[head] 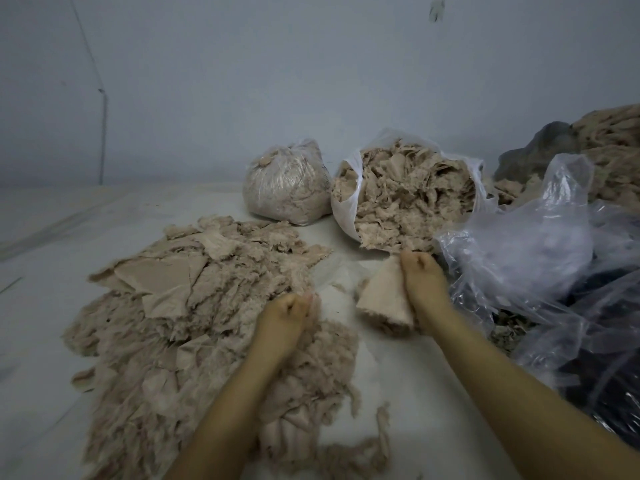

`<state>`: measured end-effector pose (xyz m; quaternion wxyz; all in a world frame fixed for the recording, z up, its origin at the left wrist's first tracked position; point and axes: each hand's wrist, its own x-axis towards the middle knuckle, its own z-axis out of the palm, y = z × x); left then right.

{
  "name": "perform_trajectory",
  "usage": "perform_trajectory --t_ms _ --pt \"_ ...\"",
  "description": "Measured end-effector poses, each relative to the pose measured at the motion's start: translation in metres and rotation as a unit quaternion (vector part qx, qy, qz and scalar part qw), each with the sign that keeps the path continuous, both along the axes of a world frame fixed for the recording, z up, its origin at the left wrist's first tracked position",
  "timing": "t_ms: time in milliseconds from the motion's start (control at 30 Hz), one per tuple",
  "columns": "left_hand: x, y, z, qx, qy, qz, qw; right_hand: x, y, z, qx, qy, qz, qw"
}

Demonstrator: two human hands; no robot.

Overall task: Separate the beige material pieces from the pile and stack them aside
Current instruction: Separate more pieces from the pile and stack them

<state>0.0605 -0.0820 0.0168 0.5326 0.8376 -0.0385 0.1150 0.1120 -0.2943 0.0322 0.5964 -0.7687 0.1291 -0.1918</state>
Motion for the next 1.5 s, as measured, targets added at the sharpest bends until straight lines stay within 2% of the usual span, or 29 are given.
perform_trajectory --t_ms 33,67,133,200,233,267,300,333,367,433,467,533,600,700,800,867,933,1000,1033,1100,1200,1300,1400,1500 --pt "-0.001 0.006 -0.003 0.036 -0.001 -0.023 0.999 -0.001 -0.003 -0.002 -0.099 0.047 -0.003 0.994" --pt "-0.002 0.012 -0.007 0.067 0.005 -0.054 0.996 -0.006 -0.003 -0.007 -0.182 0.055 -0.013 0.982" --pt "-0.007 0.022 -0.016 0.097 0.024 -0.106 0.989 -0.028 0.007 -0.02 -0.245 -0.019 0.016 0.969" --pt "-0.012 0.026 -0.021 0.112 0.025 -0.131 0.985 -0.058 0.023 -0.032 -0.204 -0.032 0.198 0.958" --pt "-0.014 0.028 -0.023 0.116 0.021 -0.137 0.983 -0.07 0.03 -0.04 -0.194 -0.008 0.299 0.934" --pt "-0.015 0.029 -0.023 0.117 0.02 -0.144 0.982 -0.078 0.036 -0.048 -0.224 0.011 0.368 0.902" --pt "-0.017 0.03 -0.023 0.115 0.022 -0.151 0.982 -0.082 0.038 -0.056 -0.264 0.001 0.395 0.88" --pt "-0.019 0.031 -0.022 0.121 0.026 -0.158 0.98 -0.082 0.039 -0.06 -0.281 -0.035 0.383 0.879" --pt "-0.02 0.032 -0.02 0.138 0.027 -0.162 0.977 -0.08 0.04 -0.061 -0.255 -0.064 0.354 0.898" --pt "-0.021 0.035 -0.018 0.164 0.001 -0.159 0.974 -0.078 0.038 -0.056 -0.118 -0.076 0.307 0.941" --pt "-0.021 0.037 -0.017 0.147 -0.01 -0.147 0.978 -0.078 0.037 -0.052 -0.043 -0.071 0.311 0.947" --pt "-0.02 0.036 -0.015 0.074 -0.017 -0.123 0.99 -0.079 0.036 -0.048 0.049 -0.065 0.344 0.935" --pt "-0.02 0.029 -0.012 0.029 -0.024 -0.124 0.992 -0.079 0.037 -0.045 0.084 -0.056 0.379 0.92" --pt "-0.02 0.018 -0.01 0.005 -0.033 -0.119 0.992 -0.076 0.044 -0.045 0.074 -0.036 0.392 0.916" --pt "-0.01 0.022 -0.011 -0.023 -0.06 -0.002 0.998 -0.073 0.047 -0.051 0.031 -0.024 0.373 0.927" --pt "-0.007 0.025 -0.013 -0.006 -0.065 0.028 0.997 -0.074 0.047 -0.053 0.01 -0.019 0.357 0.934" --pt "-0.006 0.024 -0.016 0.011 -0.07 0.033 0.997 -0.075 0.048 -0.054 -0.056 -0.038 0.306 0.95" --pt "-0.003 0.02 -0.017 0.043 -0.074 0.031 0.996 -0.078 0.052 -0.052 -0.132 -0.091 0.213 0.964" --pt "-0.002 0.018 -0.016 0.054 -0.074 0.025 0.995 -0.08 0.055 -0.05 -0.123 -0.115 0.19 0.967" --pt "0.0 0.01 -0.013 0.046 -0.072 0.012 0.996 -0.086 0.06 -0.049 -0.081 -0.106 0.225 0.965" --pt "-0.004 -0.004 -0.009 0.038 -0.085 -0.019 0.995 -0.088 0.065 -0.053 -0.143 -0.06 0.281 0.947" --pt "-0.004 0.007 -0.011 0.128 -0.112 -0.001 0.985 -0.081 0.053 -0.055 -0.114 -0.069 0.235 0.963" --pt "0.0 0.02 -0.013 0.108 -0.104 0.008 0.989 -0.078 0.041 -0.053 -0.096 -0.069 0.187 0.975" --pt "-0.004 0.005 -0.01 0.105 -0.109 -0.071 0.986 -0.082 0.055 -0.05 -0.092 -0.022 0.283 0.954"
